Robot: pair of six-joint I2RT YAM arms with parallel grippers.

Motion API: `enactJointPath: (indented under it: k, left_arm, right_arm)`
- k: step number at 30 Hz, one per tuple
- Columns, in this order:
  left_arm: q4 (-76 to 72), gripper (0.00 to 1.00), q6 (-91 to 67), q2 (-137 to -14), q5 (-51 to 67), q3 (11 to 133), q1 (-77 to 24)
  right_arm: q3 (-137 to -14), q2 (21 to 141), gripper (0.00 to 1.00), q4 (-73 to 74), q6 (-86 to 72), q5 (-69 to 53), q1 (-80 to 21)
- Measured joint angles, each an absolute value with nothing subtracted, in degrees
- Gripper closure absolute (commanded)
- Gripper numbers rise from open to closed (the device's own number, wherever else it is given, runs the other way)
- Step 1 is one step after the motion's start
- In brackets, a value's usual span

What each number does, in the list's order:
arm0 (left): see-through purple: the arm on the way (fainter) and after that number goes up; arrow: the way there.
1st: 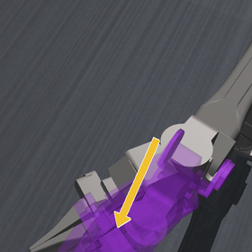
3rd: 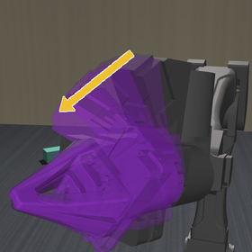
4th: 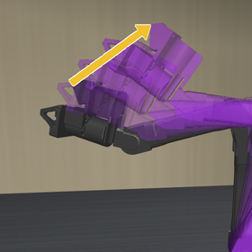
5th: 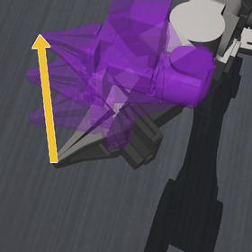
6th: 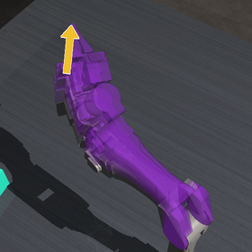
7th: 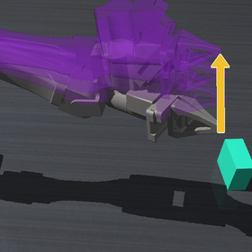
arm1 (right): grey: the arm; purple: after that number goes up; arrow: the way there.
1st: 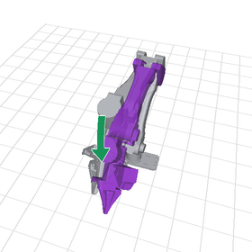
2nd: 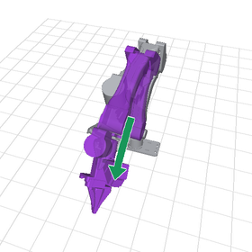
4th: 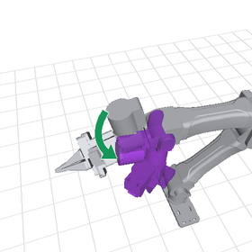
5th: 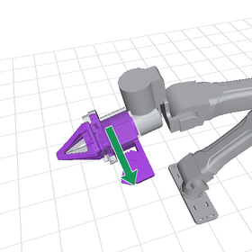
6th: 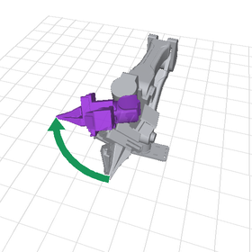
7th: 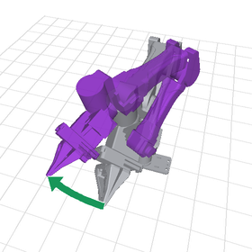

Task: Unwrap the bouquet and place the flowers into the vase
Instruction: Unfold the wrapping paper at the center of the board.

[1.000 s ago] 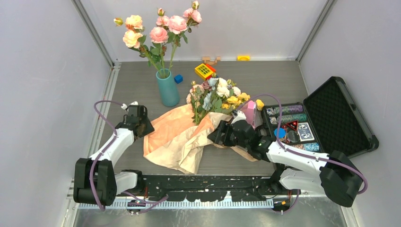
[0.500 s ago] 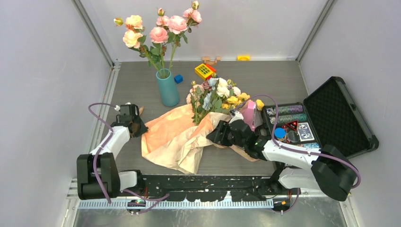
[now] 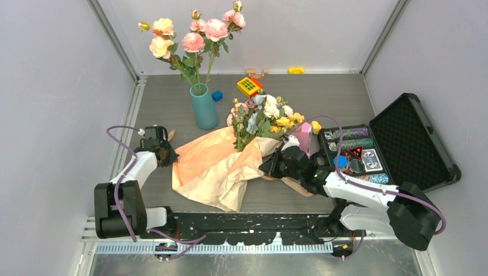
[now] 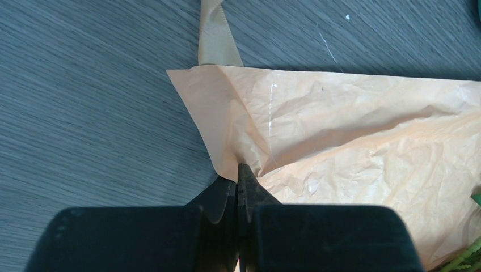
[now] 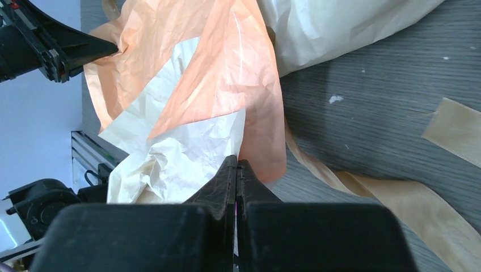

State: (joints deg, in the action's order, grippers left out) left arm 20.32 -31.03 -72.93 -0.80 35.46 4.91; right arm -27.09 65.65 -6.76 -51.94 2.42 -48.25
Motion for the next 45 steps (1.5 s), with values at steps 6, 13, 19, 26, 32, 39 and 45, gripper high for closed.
enactJointPath:
  k: [6, 13, 19, 26, 32, 39, 45]
  left_arm:
    - [20.25, 1.0, -31.09, -73.6, -0.75, 35.68, 6.59]
    - [19.94, 1.0, -31.53, -73.82, -0.56, 35.68, 9.1]
    - [19.88, 1.0, -32.36, -75.37, 0.05, 36.36, 11.09]
    - [18.65, 1.0, -33.12, -77.32, 0.73, 36.69, 12.78]
    - [17.52, 1.0, -33.71, -78.24, 0.75, 36.69, 13.08]
    - [17.26, 0.86, -33.91, -78.32, 1.45, 36.71, 13.89]
    - [19.4, 0.29, -32.51, -77.91, 3.79, 39.83, 14.33]
  right_arm:
    - [-27.11, 59.29, 1.0, 2.52, -51.16, 7.25, -48.25]
    - [-28.14, 50.04, 1.0, 19.99, -51.42, 18.37, -47.9]
    - [-28.77, 43.64, 1.0, 32.01, -54.24, 28.21, -45.93]
    - [-28.77, 44.25, 1.0, 39.46, -59.46, 32.27, -41.85]
    - [-28.42, 47.88, 1.0, 41.43, -64.07, 32.32, -40.51]
    - [-28.21, 47.9, 0.56, 44.49, -67.92, 34.22, -40.34]
    - [-30.48, 42.28, 0.36, 47.9, -64.18, 36.36, -40.01]
